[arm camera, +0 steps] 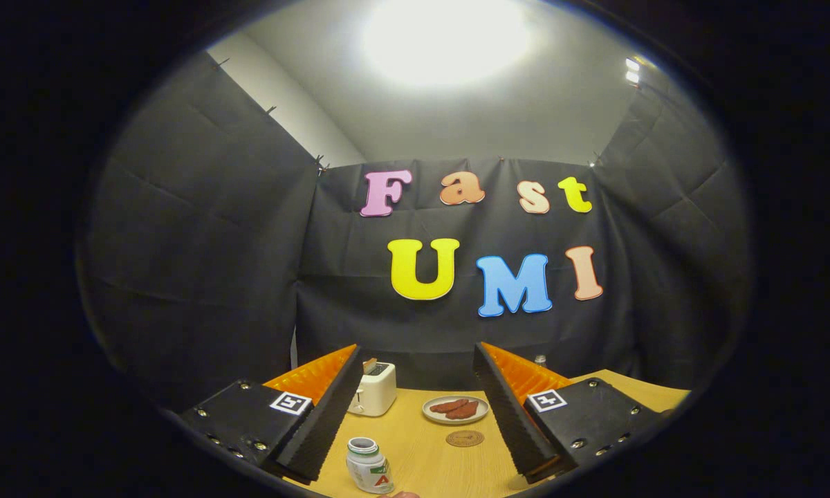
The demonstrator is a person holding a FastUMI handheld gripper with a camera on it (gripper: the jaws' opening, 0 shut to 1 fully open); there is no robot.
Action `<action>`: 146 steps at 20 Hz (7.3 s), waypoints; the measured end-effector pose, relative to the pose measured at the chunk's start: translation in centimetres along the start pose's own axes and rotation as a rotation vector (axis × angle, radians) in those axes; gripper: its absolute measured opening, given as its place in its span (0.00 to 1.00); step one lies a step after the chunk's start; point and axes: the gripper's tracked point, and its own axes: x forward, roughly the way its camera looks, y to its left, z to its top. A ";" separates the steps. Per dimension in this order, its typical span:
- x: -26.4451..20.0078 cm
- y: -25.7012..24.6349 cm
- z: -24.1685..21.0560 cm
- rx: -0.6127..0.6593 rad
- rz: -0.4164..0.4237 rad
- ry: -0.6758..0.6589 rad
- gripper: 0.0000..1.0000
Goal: Take the bottle from table, then pour the juice into the cup, finally place the bottle on the coaster
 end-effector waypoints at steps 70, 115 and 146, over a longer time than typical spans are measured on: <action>0.7 -6.5 -22.2 0.910 -0.407 0.383 0.68; -0.3 -7.6 -23.0 1.679 -0.558 0.551 0.66; -0.2 -7.3 -21.1 1.861 -0.557 0.642 0.66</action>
